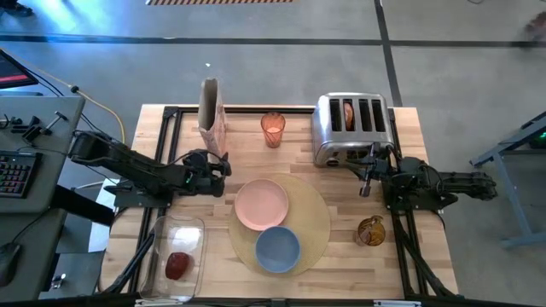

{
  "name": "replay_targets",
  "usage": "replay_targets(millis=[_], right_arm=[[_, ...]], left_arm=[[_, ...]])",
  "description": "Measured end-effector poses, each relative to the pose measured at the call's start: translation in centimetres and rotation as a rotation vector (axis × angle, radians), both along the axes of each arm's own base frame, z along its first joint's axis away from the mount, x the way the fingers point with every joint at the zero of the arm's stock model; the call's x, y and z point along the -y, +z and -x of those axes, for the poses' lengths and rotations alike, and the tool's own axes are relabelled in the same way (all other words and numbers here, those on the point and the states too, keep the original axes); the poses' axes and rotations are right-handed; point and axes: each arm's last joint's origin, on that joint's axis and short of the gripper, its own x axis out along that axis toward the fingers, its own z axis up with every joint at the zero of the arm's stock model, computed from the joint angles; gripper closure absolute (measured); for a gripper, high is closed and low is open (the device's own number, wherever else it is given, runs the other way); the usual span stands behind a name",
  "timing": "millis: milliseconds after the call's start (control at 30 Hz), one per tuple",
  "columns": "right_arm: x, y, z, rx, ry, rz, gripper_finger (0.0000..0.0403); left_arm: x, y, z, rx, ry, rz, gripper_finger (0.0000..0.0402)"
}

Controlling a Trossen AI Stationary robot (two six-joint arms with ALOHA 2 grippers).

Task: Arrange a breakfast setting
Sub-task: Pour the cereal into the blue bowl

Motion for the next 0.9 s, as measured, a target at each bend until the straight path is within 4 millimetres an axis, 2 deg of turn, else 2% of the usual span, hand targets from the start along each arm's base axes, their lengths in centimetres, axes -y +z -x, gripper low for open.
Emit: replay_targets(millis=[400,633,900], right_arm=[[0.0,0.0,0.0,0.0,0.0,0.0,0.035],[0.0,0.0,0.0,0.0,0.0,0.0,0.035],[0.0,0.0,0.0,0.001,0.0,0.0,0.035]], left_arm=[[-1.0,-1.7,-0.9,-0.022,0.128,-0.192,0.0002],[-1.8,-2.9,-1.4,-0.033,0.178,-0.205,0.0002],[-2.3,-3.2,-1.4,-0.046,0.225,-0.264,0.0008]])
